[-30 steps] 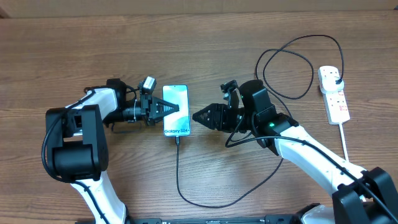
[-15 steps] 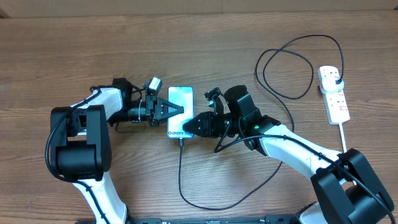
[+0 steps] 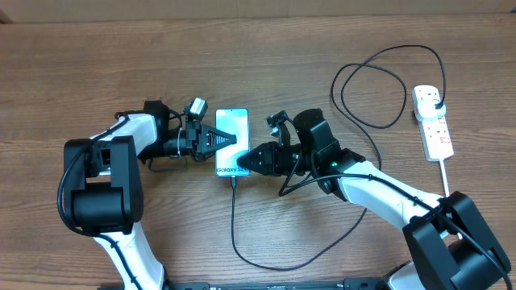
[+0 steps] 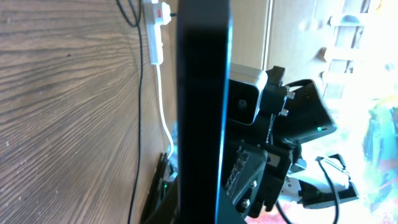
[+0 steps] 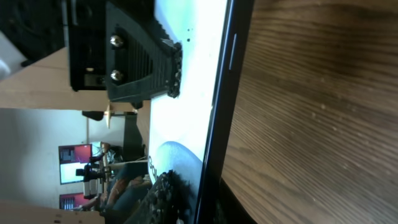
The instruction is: Plug charger to phone and switch on socket
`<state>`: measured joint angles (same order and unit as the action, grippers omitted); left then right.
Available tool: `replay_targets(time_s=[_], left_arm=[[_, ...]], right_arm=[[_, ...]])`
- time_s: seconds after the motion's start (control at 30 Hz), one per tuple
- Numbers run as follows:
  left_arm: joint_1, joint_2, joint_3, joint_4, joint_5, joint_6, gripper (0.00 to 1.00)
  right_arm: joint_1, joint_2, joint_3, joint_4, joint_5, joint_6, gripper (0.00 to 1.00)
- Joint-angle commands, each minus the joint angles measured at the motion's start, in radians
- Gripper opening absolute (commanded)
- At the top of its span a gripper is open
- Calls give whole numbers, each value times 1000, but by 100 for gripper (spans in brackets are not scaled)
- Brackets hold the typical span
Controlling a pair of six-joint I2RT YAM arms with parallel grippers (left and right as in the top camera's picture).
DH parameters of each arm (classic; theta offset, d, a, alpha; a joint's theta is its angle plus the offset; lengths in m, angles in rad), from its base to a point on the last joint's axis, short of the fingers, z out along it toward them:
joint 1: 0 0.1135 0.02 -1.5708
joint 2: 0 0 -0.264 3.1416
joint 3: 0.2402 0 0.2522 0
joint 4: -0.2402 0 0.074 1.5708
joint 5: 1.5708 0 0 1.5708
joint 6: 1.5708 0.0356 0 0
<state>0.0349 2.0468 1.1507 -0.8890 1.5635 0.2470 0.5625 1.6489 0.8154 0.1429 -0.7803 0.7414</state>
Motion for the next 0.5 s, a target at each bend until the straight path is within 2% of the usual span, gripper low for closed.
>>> replay_targets(time_s=[0.0, 0.23, 0.33, 0.37, 0.4, 0.47], left_arm=[[-12, -5, -1, 0, 16, 8, 9], [-12, -5, -1, 0, 16, 8, 12], [-12, -5, -1, 0, 15, 8, 19], [-12, -5, -1, 0, 14, 8, 31], [-12, -5, -1, 0, 8, 8, 47], [-12, -5, -1, 0, -14, 8, 85]], right_arm=[[11, 4, 4, 74, -98, -30, 12], [11, 4, 4, 126, -108, 43, 4], [11, 4, 4, 126, -108, 43, 4], [11, 4, 4, 126, -108, 43, 4], [11, 4, 4, 126, -107, 43, 4], [10, 4, 4, 126, -103, 43, 4]])
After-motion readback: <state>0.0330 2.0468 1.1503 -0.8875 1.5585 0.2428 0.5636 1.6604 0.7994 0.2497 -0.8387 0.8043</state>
